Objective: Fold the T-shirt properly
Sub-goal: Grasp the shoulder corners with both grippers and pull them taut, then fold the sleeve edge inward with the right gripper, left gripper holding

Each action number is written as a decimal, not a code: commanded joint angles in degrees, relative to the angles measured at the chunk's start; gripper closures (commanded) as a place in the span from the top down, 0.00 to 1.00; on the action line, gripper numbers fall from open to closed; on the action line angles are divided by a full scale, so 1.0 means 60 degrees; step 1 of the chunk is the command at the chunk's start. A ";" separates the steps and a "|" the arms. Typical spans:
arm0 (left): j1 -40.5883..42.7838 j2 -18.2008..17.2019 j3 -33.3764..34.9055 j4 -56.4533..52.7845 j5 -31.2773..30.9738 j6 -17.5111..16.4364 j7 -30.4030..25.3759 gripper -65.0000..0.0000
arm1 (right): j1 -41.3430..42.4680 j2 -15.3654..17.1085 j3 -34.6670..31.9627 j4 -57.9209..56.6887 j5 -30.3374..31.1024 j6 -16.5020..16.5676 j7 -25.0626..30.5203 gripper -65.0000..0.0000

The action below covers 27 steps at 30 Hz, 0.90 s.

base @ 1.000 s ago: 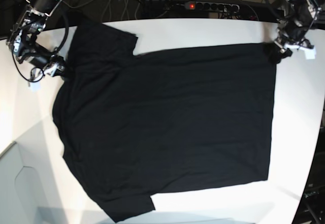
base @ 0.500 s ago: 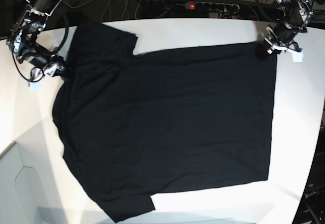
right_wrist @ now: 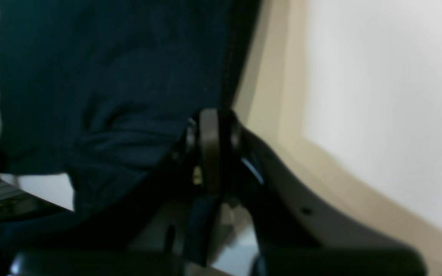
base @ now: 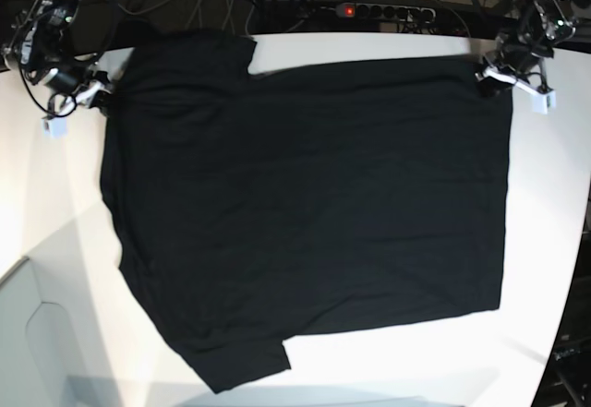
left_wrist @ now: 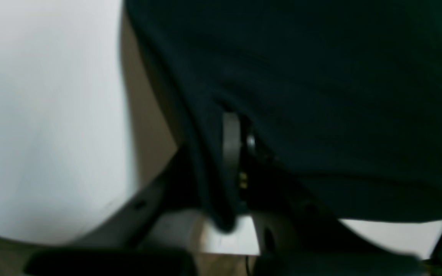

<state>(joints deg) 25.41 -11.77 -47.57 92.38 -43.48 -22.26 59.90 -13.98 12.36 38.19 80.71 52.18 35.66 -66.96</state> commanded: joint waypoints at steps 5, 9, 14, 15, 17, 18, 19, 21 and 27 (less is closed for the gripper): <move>0.0110 -0.0258 -0.0064 0.0186 -0.0130 -0.0004 -0.0086 0.00 | -0.0740 0.0087 0.0572 0.0578 -0.0455 -0.0192 -0.0335 0.00; 0.0168 -0.0507 0.0024 0.0245 -0.0115 0.0011 0.0002 0.00 | -0.1136 0.0043 0.1158 0.0578 -0.0441 -0.0192 -0.0364 0.00; 0.0534 -0.0551 0.0024 0.0274 -0.0130 -0.0004 -0.0071 0.00 | -0.1546 0.0087 0.1304 0.0607 -0.0412 -0.0192 -0.0364 0.00; 0.0637 -0.0551 0.0024 0.0303 -0.0130 -0.0004 -0.0071 0.00 | -0.1634 0.0057 0.1304 0.0739 -0.0412 -0.0192 -0.0364 0.00; 0.0871 -0.0507 0.0009 0.0552 -0.0130 -0.0019 -0.0086 0.00 | -0.1810 0.0028 0.1319 0.1179 -0.0441 -0.0192 -0.0364 0.00; 0.1033 -0.0493 0.0009 0.0801 -0.0130 -0.0019 -0.0086 0.00 | -0.2000 0.0013 0.1319 0.1428 -0.0412 -0.0192 -0.0364 0.00; 0.1179 -0.0434 0.0009 0.1007 -0.0130 -0.0019 -0.0100 0.00 | -0.2132 -0.0016 0.1319 0.1706 -0.0397 -0.0192 -0.0364 0.00; 0.1428 -0.0141 -0.0020 0.1490 -0.0130 -0.0019 -0.0100 0.00 | -0.2337 -0.0192 0.1334 0.2307 -0.0397 -0.0192 -0.0364 0.00; 0.1267 0.0181 0.0038 0.2398 -0.0130 0.0069 0.0017 0.00 | -0.2147 -0.0485 0.1261 0.3538 -0.0441 -0.0207 -0.0408 0.00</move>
<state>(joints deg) 32.99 -10.15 -47.16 105.86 -43.48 -22.06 60.80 -26.63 8.95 45.58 101.23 48.73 34.89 -69.97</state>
